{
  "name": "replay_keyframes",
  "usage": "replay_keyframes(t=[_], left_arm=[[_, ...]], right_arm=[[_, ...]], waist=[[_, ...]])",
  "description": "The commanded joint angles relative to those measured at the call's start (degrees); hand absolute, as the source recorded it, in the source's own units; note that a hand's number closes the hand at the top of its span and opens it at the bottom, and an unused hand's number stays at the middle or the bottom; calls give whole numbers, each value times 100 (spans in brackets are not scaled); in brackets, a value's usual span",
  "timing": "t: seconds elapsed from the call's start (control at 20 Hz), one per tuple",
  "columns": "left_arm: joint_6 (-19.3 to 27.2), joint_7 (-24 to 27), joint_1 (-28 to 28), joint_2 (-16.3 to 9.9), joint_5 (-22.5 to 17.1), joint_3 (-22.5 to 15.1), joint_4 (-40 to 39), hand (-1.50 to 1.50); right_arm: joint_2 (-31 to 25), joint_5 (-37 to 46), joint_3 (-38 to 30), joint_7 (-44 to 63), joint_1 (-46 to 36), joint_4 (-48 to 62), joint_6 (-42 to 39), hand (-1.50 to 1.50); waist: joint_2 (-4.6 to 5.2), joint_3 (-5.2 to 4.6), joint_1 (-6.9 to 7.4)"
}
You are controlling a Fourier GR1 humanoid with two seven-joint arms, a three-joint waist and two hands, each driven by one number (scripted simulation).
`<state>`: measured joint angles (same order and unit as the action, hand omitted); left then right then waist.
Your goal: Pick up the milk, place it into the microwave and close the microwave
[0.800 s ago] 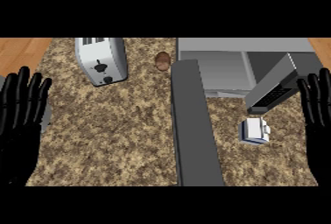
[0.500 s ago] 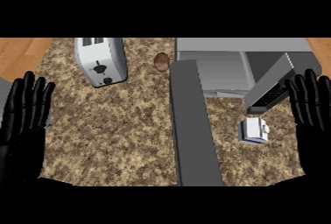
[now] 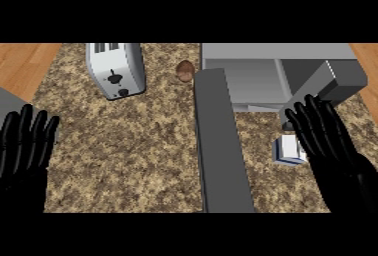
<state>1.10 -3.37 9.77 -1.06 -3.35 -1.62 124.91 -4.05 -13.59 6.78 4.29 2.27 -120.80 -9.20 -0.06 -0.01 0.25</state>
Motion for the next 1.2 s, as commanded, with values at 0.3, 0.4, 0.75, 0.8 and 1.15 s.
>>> replay_keyframes(t=[0.3, 0.4, 0.75, 0.8, 1.15], left_arm=[[-471, 649, 985, 26, -362, 65, 167, -150], [-602, 933, 1176, 5, -422, 209, -41, -150], [-726, 854, 1532, -45, -496, 277, 491, -150], [-576, 1215, 1735, 101, -286, -147, 266, -150], [-831, 1427, 1713, 31, -393, 103, 64, -150]], right_arm=[[149, 644, -156, -332, 289, 109, 334, -150], [15, 496, -455, -380, 367, 96, 270, -150], [112, 734, -607, -268, 243, 482, 553, -150], [105, 820, -730, -490, -167, 1209, 554, -150], [110, 859, -1032, -1560, 192, 2148, 405, -150]], waist=[[1, 1, -5], [0, 0, -7], [-1, 1, -3], [4, 1, 22], [3, 2, -1]])
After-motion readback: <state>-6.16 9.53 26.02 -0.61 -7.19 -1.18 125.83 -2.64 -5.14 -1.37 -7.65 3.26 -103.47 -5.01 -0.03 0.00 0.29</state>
